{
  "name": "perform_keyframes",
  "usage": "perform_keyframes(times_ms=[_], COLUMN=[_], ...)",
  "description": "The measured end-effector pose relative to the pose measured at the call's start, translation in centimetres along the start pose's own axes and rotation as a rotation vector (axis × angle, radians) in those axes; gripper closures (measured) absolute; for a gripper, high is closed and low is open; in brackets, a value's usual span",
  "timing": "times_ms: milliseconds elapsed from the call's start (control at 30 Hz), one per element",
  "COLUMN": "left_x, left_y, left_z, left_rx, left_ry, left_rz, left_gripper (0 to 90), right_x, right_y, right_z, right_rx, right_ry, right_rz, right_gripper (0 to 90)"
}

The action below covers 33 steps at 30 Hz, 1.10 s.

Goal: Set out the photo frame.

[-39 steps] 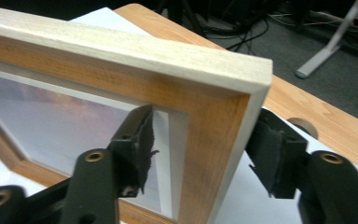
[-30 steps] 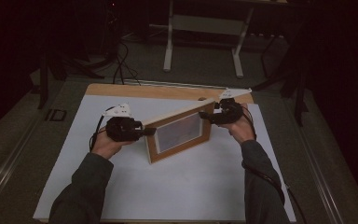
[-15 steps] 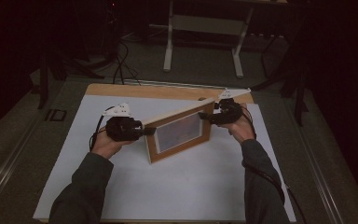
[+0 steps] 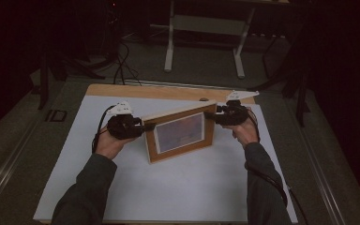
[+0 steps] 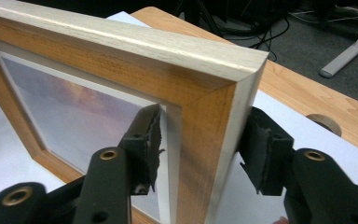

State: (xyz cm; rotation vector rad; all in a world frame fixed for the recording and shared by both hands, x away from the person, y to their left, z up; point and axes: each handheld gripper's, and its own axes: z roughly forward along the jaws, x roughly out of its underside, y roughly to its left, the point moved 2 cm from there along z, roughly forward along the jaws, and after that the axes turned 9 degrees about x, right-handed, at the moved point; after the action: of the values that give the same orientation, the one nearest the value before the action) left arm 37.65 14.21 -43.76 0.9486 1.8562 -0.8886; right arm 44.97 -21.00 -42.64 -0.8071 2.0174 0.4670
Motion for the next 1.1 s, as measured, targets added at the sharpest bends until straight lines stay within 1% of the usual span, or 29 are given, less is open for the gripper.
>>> perform_keyframes(times_ms=[100,233,267,333,367,467,500,600,633,833,1000,1100], left_x=[0.0,0.0,0.0,0.0,0.0,-0.1,-0.2,-0.4,-0.5,-0.6,-0.6,-0.6], left_y=[0.0,0.2,0.4,0.5,0.5,0.5,0.5,0.6,0.6,0.9,1.3,1.5], left_z=[0.1,0.2,0.3,0.3,0.3,0.4,0.4,0.5,0.6,0.8,1.1,1.3], left_rx=[-0.014,-0.024,-0.036,-0.041,-0.049,-0.057,-0.069,-0.082,-0.090,-0.100,-0.105,-0.102], left_ry=[-0.001,-0.005,-0.013,-0.016,-0.014,-0.015,-0.012,-0.011,-0.008,-0.008,-0.024,-0.027], left_rz=[0.005,-0.005,-0.012,-0.015,-0.008,-0.002,0.008,0.011,0.013,0.019,0.001,-0.003], left_gripper=[70.8,69.2,68.4,67.4,67.1,66.4,66.1,65.2,64.9,63.6,61.4,60.7], right_x=[0.1,0.3,0.4,0.5,0.6,0.7,0.7,0.6,0.6,0.7,0.8,1.0], right_y=[-0.1,-0.1,-0.1,0.0,0.0,0.0,0.0,0.0,0.1,0.1,0.3,0.4], right_z=[-0.1,-0.2,-0.3,-0.3,-0.4,-0.6,-0.6,-0.7,-0.8,-0.8,-0.8,-0.9], right_rx=[0.004,0.010,0.018,0.019,0.027,0.033,0.035,0.042,0.055,0.065,0.082,0.088], right_ry=[-0.004,-0.013,-0.029,-0.037,-0.046,-0.047,-0.049,-0.056,-0.057,-0.057,-0.052,-0.056], right_rz=[0.006,0.020,0.034,0.041,0.045,0.048,0.051,0.050,0.050,0.061,0.079,0.085], right_gripper=[53.6,55.6,57.4,58.2,59.3,60.6,61.0,61.4,61.4,61.7,61.7,61.7])
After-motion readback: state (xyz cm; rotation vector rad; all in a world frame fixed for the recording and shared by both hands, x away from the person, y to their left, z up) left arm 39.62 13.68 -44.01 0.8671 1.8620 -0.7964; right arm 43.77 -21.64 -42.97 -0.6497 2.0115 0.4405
